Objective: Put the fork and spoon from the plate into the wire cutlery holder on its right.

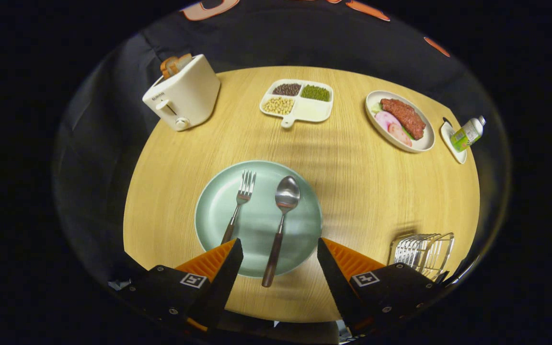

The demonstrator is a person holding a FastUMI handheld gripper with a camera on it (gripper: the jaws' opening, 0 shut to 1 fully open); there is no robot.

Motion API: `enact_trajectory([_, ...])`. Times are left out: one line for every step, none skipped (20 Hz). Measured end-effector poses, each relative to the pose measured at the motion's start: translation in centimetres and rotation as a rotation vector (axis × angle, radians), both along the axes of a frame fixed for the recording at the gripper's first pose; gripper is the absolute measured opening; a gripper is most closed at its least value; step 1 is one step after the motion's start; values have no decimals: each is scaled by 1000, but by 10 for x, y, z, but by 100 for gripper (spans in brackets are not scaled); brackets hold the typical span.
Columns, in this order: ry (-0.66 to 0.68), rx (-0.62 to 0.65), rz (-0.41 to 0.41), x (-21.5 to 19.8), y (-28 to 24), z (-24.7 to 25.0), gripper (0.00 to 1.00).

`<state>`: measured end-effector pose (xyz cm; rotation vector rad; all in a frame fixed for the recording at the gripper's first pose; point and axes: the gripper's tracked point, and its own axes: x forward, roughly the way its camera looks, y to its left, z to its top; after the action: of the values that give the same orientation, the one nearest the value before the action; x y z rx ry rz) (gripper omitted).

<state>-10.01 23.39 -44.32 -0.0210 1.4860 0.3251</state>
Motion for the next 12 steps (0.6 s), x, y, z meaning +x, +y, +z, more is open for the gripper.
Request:
enact_trajectory([23,5,-2,-3,3,-9,90])
enact_trajectory([41,-18,-1,-6,0,-18,89])
enact_trajectory([72,-36,2,-13,-3,-26,87])
enact_trajectory([96,-42,0,-19,-1,-31,86])
enact_trajectory([113,-44,-2,-21,1,-35,83])
enact_trajectory([117,-45,-5,-22,3,-40,81])
enact_trajectory([121,-58,-10,-21,2,-43,79])
enact_trajectory([124,-69,-20,-19,2,-46,77])
enact_trajectory([130,-76,-29,-18,2,-50,72])
enact_trajectory([139,-85,-41,-18,2,-52,71])
enact_trajectory([146,-89,-47,-18,4,-55,62])
enact_trajectory([150,-99,-49,-19,3,-57,57])
